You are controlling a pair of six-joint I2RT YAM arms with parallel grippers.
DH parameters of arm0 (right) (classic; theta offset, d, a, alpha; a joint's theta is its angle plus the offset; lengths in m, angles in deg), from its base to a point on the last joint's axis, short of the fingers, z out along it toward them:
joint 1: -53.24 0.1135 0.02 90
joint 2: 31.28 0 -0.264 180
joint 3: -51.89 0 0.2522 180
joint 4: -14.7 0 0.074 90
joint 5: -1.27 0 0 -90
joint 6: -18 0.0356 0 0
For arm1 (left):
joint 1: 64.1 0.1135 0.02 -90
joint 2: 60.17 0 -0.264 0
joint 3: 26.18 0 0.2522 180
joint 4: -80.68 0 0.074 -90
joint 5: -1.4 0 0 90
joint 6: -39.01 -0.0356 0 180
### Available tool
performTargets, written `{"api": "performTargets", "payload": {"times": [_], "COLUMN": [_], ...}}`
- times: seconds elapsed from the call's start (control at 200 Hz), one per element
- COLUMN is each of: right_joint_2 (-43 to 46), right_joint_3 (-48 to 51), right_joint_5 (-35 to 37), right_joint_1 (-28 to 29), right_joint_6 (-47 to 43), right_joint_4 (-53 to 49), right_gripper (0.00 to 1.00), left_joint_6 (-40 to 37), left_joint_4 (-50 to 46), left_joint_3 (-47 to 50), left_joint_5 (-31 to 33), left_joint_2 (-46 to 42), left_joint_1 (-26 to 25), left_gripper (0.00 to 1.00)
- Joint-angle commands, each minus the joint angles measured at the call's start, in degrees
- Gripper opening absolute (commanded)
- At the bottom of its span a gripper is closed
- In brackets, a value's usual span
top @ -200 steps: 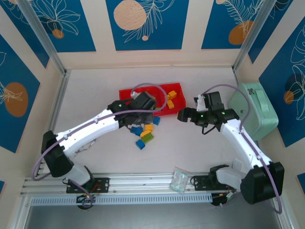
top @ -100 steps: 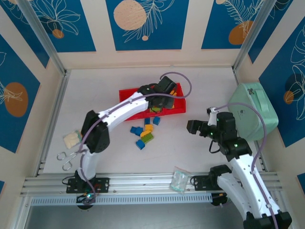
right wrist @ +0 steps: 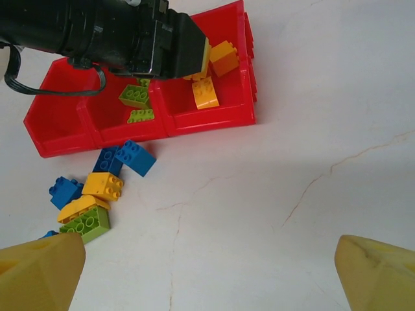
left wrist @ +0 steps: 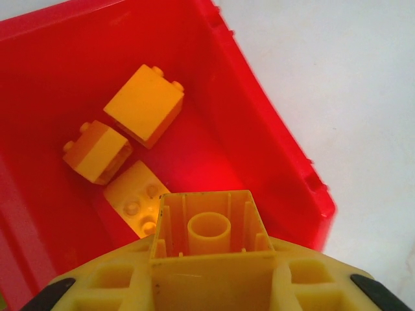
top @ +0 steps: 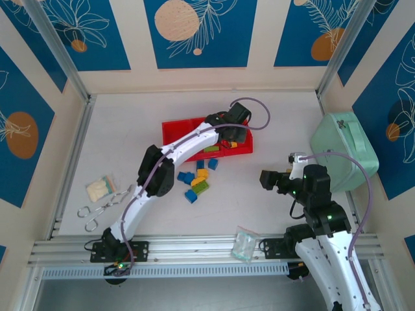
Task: Sort the legos into containers by color
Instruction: Place the lego in the container.
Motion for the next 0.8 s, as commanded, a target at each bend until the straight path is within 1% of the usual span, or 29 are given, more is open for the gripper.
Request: {"api": "performTargets", "payload": {"times": [0.0, 0.05, 0.12, 0.185, 0.255, 0.32, 0.505, 0.655, 0.725, 0.795], "right_joint_2": [-0.3, -0.4, -0.5, -0.5, -0.5, -0.5, -0.5, -0.5, -0.5, -0.4], "right_joint_3": [0.9, 1.0, 1.0, 1.1, 1.1, 1.1, 1.2, 1.3, 1.3, 1.3], "right_joint_5": [-0.3, -1.0, -2.2, -2.7, -3.1, -3.2, -3.2, -3.6, -3.6, -3.4], "right_joint_1": [1.1, 2.5, 3.6, 3.9, 4.3, 5.1, 6.7, 7.2, 7.1, 7.2], "right_joint_6": [-1.0, -1.4, -2.3, -2.1, -2.2, -2.2, -2.2, -2.2, -2.2, -2.2], "right_joint_4": [-0.1, 0.1, 0.3, 0.6, 0.5, 0.4, 0.6, 0.8, 0.8, 0.7], "right_gripper": [0.99, 0.99, 0.99, 0.99, 0.99, 0.99, 0.99, 0.99, 0.99, 0.99], "left_joint_6": [1.3, 2.4, 3.3, 3.6, 3.7, 4.0, 3.4, 3.0, 1.8, 0.7], "left_joint_4": [-0.7, -0.8, -0.2, 0.2, 0.3, 0.1, 0.8, 1.2, 2.8, 7.5], "left_joint_3": [-2.2, -2.3, -2.2, -2.2, -2.3, -2.4, -2.4, -2.2, -0.4, 4.6], "left_joint_5": [2.1, 1.6, 0.2, -1.1, -2.1, -2.5, -4.0, -5.5, -7.3, -11.6], "left_joint_2": [1.4, 1.8, 2.2, 2.4, 2.6, 2.4, 0.9, -1.0, -3.2, -7.5], "left_joint_1": [1.5, 1.8, 2.1, 2.1, 2.1, 2.2, 2.1, 2.2, 1.8, 1.1], "left_gripper": [0.00, 0.02, 0.14, 0.27, 0.34, 0.40, 0.51, 0.65, 0.72, 0.76]}}
